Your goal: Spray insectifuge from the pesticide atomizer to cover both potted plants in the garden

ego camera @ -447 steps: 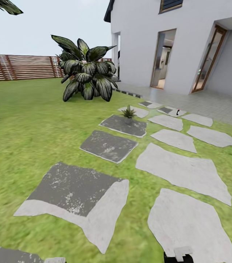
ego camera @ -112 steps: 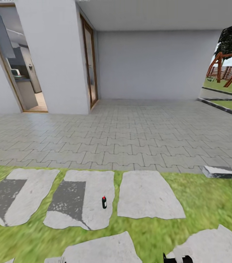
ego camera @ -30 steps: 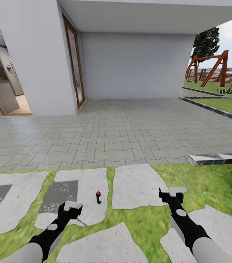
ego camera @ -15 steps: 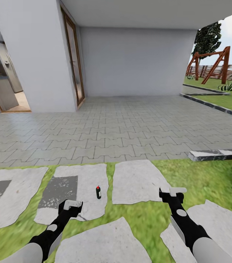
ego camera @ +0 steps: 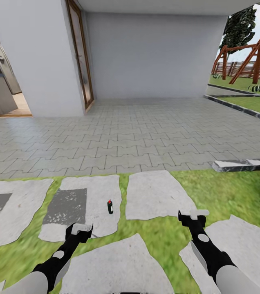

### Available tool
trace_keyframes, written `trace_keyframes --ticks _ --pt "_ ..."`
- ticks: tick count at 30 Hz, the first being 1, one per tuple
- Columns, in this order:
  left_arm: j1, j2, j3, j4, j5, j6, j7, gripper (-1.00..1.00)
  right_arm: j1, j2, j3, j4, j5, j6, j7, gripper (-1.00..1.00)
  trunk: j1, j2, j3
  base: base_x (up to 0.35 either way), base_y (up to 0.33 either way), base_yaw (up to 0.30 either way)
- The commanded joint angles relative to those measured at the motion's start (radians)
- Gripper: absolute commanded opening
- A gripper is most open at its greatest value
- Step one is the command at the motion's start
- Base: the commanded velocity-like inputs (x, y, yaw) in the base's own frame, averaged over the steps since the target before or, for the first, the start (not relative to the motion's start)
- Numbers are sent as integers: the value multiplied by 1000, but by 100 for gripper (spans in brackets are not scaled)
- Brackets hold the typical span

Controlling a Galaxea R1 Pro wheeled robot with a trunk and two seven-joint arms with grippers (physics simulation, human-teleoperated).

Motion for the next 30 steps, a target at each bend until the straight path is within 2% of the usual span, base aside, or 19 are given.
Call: trace_keyframes --ticks 1,10,30 --pt "-1 0 4 1 -8 -3 0 100 -1 -1 5 1 0 -2 -6 100 0 -1 -6 0 0 0" --pt "-1 1 7 1 -6 -9 10 100 -1 -1 5 0 0 -2 -6 100 0 -1 -21 1 0 0" --pt "-1 2 9 1 -4 -16 11 100 -1 1 6 1 3 -2 -6 100 0 -1 -23 237 -165 0"
